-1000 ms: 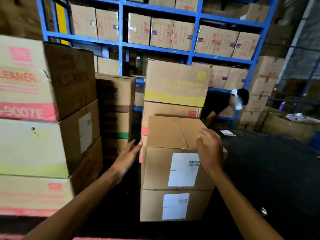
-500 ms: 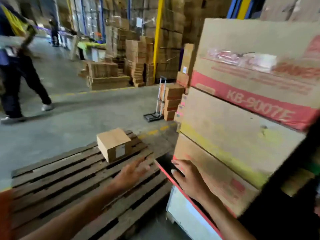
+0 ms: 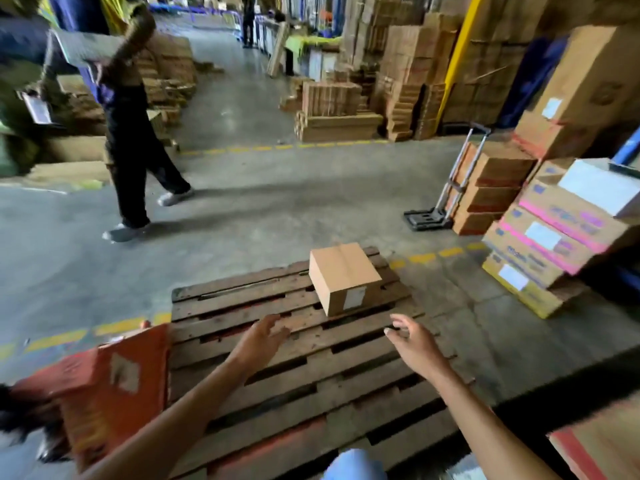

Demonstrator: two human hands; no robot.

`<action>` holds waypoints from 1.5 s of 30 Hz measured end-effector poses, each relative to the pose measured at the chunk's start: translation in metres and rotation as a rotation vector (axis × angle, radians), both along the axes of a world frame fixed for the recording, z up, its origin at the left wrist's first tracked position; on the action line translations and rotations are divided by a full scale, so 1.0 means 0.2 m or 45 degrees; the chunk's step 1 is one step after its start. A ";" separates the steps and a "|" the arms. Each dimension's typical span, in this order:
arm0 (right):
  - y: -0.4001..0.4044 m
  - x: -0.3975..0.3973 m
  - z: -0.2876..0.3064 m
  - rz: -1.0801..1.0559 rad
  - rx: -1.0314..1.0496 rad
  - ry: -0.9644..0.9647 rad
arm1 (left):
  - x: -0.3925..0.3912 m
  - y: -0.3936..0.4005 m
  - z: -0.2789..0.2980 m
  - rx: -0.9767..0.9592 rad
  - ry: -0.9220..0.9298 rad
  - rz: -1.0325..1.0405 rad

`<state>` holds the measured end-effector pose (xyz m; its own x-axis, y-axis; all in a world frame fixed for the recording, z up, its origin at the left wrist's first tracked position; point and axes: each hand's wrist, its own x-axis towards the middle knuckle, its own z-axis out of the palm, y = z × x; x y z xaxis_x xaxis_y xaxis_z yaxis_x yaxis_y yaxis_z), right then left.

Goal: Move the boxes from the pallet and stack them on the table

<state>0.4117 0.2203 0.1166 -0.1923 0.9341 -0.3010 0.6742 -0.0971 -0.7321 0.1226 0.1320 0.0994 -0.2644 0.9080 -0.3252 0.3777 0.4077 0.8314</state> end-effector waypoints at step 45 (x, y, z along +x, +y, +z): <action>2.47 -0.57 -1.48 -0.728 -0.120 0.408 | -0.35 2.45 -1.41 -0.274 -0.856 0.552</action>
